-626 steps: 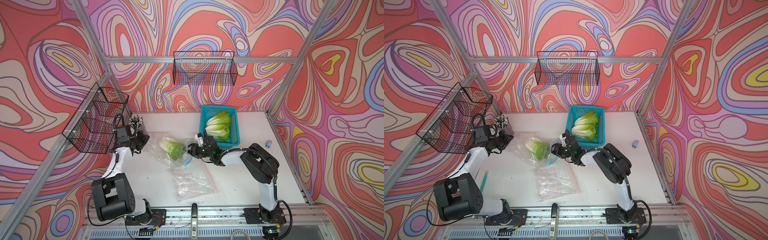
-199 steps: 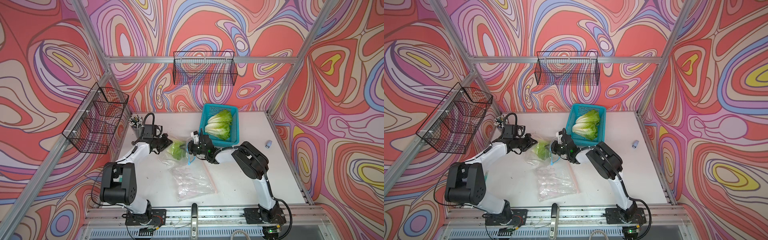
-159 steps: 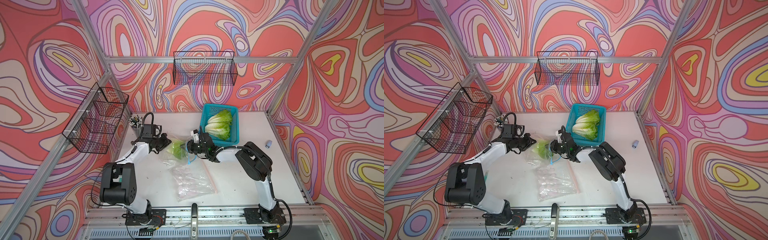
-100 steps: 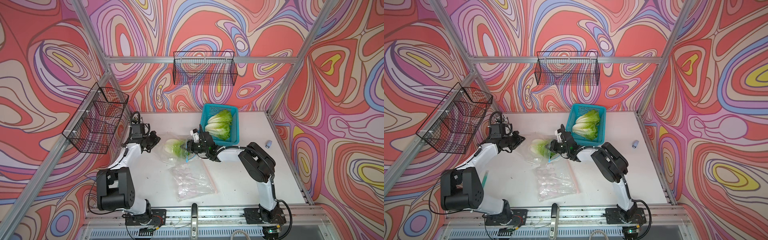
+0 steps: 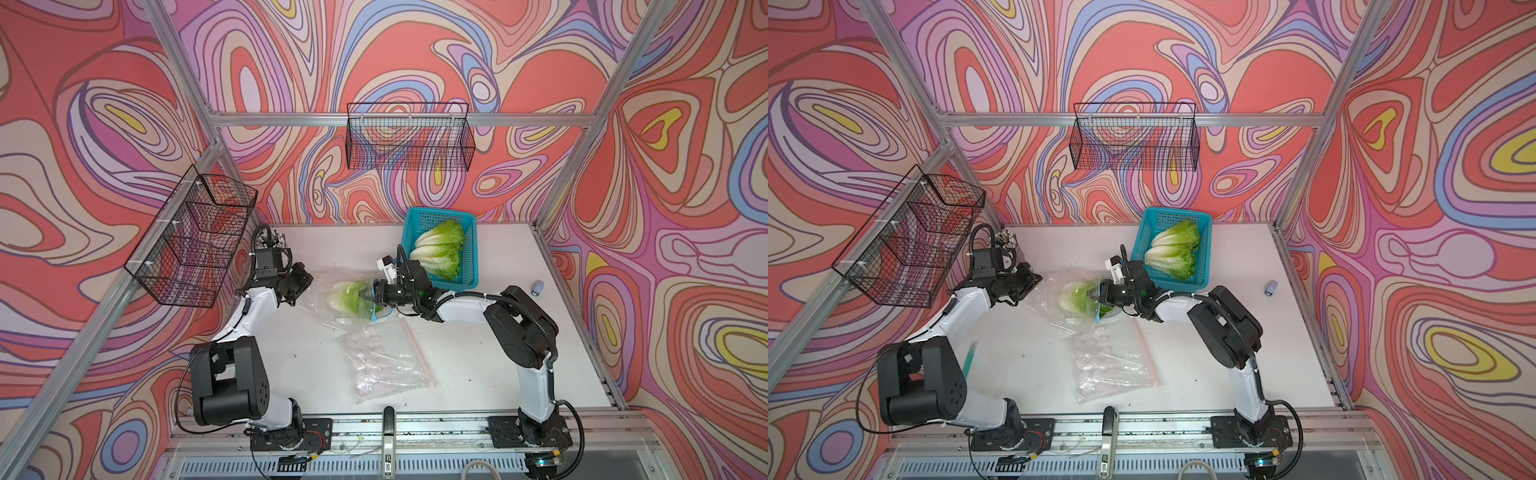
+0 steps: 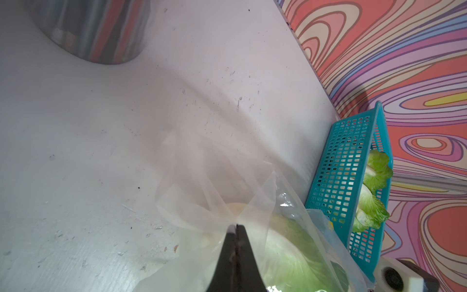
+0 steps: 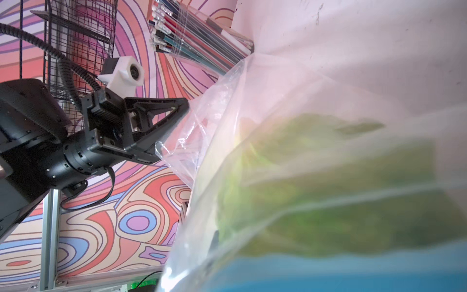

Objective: Open the zip-top bag and take out the chinese cabbages
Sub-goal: Pick up the Chinese cabbage from the zipper food storage bag.

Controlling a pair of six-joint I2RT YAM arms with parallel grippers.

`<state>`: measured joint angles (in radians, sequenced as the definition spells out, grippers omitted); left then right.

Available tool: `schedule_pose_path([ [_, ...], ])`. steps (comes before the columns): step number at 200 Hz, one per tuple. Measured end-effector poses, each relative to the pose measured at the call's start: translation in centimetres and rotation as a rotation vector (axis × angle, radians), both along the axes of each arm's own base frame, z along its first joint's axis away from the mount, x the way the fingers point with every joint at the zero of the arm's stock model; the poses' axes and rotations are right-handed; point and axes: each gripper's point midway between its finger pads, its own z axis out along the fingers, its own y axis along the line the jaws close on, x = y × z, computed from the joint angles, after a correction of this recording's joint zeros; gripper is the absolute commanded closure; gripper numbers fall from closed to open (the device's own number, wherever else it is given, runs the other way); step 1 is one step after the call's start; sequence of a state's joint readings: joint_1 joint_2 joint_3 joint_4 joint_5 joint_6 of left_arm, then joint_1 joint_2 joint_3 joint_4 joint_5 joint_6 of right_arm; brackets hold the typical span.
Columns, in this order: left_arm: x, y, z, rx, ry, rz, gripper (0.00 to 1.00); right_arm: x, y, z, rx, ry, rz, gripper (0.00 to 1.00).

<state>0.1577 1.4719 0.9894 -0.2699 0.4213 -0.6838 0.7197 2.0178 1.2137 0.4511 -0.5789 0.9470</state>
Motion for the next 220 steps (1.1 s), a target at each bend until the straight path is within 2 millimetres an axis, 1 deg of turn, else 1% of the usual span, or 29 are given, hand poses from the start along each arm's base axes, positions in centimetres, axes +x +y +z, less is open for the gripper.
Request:
schedule_pose_path([
  [51, -0.3, 1.3, 0.8, 0.018, -0.012, 0.04, 1.0, -0.5, -0.2, 1.4, -0.002, -0.045, 0.026, 1.0],
  [116, -0.6, 3.4, 0.6, 0.029, -0.002, 0.093, 1.0, -1.0, -0.6, 2.4, -0.019, -0.079, 0.039, 1.0],
  [185, -1.0, 4.7, 1.3, 0.062, -0.017, 0.126, 1.0, -1.6, -1.2, 2.1, -0.05, -0.081, 0.05, 1.0],
  [220, -1.0, 5.2, 1.3, 0.066, -0.015, 0.139, 1.0, -2.0, -1.5, 2.5, -0.062, -0.089, 0.056, 1.0],
])
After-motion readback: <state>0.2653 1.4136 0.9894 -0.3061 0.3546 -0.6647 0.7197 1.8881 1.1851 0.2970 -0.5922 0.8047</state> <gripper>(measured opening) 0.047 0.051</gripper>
